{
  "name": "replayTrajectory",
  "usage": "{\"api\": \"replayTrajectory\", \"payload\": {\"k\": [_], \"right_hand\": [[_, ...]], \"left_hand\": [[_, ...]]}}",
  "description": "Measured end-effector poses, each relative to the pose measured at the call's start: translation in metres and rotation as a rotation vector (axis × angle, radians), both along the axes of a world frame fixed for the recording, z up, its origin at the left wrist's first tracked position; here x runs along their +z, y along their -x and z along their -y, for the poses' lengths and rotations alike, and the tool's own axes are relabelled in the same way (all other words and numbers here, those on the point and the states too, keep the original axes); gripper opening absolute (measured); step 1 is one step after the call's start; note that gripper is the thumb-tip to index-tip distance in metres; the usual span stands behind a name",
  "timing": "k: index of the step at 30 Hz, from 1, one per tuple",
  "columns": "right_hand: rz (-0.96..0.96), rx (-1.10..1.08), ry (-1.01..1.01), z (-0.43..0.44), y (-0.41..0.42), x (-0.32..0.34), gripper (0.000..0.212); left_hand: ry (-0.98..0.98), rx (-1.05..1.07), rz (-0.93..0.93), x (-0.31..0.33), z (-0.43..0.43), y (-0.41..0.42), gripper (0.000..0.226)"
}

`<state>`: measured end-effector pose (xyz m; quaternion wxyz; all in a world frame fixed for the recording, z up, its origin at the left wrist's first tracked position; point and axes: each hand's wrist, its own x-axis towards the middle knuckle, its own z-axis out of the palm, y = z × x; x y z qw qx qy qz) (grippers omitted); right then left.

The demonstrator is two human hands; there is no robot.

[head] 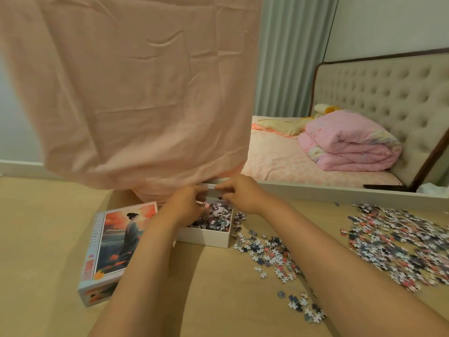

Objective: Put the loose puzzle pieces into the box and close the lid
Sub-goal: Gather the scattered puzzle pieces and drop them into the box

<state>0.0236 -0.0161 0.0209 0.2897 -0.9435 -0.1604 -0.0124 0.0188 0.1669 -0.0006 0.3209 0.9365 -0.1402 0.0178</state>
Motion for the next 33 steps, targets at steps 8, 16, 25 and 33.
{"api": "replayTrajectory", "payload": {"k": [8, 16, 25, 33], "right_hand": [[0.011, 0.039, 0.007, 0.014, 0.003, -0.007, 0.056], [0.185, 0.097, 0.455, 0.025, 0.007, -0.019, 0.035], [0.367, 0.085, 0.426, 0.088, 0.034, 0.015, 0.016], [0.256, -0.073, 0.398, 0.173, 0.07, 0.02, 0.026]], "left_hand": [[-0.124, -0.057, -0.028, 0.001, 0.013, 0.007, 0.057], [-0.282, -0.134, -0.04, 0.003, 0.029, 0.018, 0.07], [-0.122, -0.271, 0.09, 0.027, 0.068, 0.034, 0.013], [-0.115, -0.383, 0.151, 0.027, 0.141, 0.034, 0.021]]}}
